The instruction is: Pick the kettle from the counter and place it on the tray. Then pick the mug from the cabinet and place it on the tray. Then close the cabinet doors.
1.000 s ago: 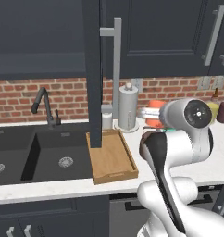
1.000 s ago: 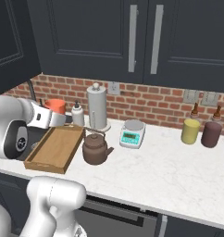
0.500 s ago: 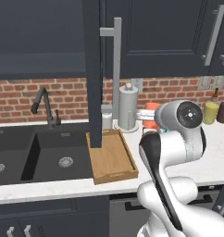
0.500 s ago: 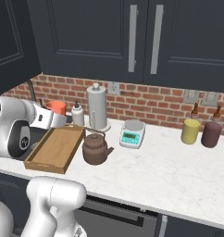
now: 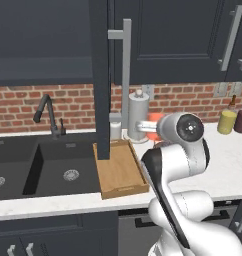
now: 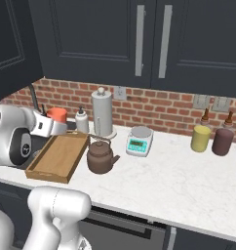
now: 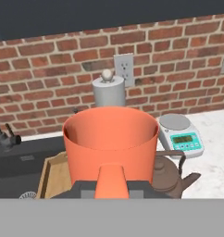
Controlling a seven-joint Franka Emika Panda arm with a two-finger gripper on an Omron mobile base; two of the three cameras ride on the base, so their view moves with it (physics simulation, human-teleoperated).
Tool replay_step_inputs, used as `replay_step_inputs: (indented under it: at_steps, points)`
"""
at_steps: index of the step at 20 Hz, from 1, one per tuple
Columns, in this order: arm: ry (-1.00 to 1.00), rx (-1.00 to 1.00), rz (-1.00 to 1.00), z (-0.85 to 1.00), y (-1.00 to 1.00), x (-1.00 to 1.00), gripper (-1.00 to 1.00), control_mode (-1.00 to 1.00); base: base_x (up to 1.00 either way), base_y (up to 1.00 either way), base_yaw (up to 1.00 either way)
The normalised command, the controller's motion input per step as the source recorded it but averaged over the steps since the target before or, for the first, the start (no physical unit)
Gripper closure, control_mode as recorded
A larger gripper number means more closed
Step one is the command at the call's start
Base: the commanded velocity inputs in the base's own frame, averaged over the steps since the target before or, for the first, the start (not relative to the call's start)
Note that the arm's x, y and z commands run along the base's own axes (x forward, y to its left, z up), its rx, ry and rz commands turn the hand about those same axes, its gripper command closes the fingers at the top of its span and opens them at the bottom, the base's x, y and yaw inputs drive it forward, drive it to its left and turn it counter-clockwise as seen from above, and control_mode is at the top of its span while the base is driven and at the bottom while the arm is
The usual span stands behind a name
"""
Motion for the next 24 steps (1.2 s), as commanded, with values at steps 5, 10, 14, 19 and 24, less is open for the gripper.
replay_step_inputs:
  at_steps: [5,10,14,19,24]
  points:
    - [-0.05,0.01,0.0,-0.26,0.16,0.2,1.0,-1.0,0.0,0.0,0.0]
    - [-0.06,0.03,0.0,-0.3,0.02,0.22,1.0,-1.0,0.0,0.0,0.0]
    - [-0.06,0.02,0.0,-0.32,0.0,0.19,1.0,-1.0,0.0,0.0,0.0]
    - [-0.02,0.01,0.0,-0.29,0.08,0.13,1.0,-1.0,0.0,0.0,0.0]
    - [0.0,0.0,-0.02,-0.26,0.13,0.04,1.0,-1.0,0.0,0.0,0.0]
